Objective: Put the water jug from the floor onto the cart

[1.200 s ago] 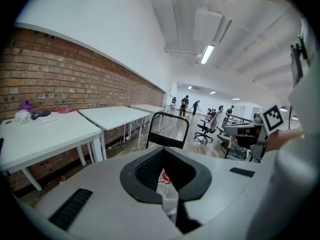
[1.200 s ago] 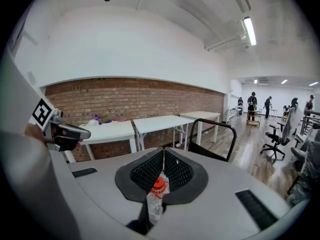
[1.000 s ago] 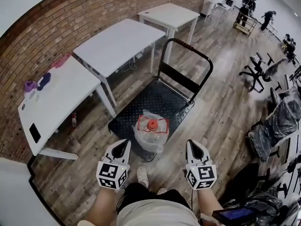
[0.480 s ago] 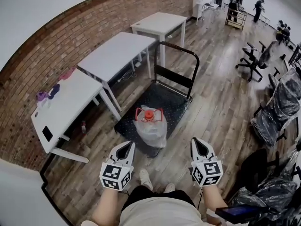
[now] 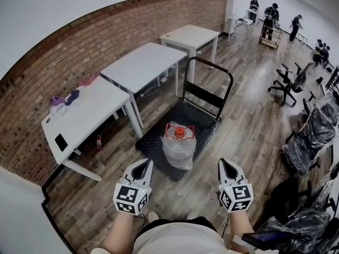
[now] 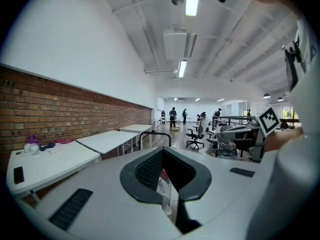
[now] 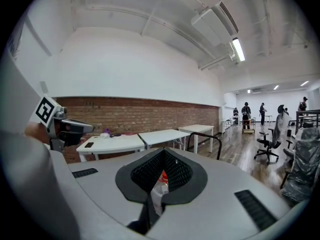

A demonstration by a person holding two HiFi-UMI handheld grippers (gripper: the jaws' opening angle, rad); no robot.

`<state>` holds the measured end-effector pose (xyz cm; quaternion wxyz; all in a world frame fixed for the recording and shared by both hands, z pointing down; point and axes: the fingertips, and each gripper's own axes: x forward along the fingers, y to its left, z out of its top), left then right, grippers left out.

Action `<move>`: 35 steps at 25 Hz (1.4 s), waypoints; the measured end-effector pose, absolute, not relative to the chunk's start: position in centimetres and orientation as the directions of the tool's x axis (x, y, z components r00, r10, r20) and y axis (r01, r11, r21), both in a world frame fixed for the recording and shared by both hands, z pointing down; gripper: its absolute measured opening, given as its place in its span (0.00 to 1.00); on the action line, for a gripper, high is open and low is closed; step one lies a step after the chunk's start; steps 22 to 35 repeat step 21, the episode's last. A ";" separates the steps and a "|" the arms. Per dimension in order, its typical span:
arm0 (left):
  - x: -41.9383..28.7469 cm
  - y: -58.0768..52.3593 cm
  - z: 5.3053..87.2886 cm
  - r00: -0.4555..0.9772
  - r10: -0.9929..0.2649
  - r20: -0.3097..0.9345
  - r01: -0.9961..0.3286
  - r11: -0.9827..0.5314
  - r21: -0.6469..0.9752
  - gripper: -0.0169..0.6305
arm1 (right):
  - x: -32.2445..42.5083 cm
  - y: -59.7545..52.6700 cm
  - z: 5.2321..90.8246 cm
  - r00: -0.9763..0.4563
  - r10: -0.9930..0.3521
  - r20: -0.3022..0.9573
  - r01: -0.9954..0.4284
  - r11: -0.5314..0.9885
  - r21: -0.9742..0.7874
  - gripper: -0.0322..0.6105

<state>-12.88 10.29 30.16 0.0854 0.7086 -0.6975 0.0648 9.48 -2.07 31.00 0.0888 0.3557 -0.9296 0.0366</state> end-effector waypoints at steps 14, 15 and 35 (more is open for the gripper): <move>-20.5 13.0 30.4 -0.008 -0.986 0.165 -0.996 0.023 0.087 0.03 | 2.6 0.2 28.7 -0.726 -0.662 0.185 -0.666 0.744 0.051 0.05; -20.3 12.9 30.4 -0.003 -0.986 0.165 -0.996 0.017 0.088 0.03 | 2.7 0.2 28.7 -0.724 -0.664 0.187 -0.668 0.743 0.052 0.05; -20.0 12.3 30.5 0.019 -0.988 0.155 -0.994 -0.002 0.108 0.03 | 3.4 -0.1 28.8 -0.715 -0.672 0.191 -0.675 0.736 0.061 0.05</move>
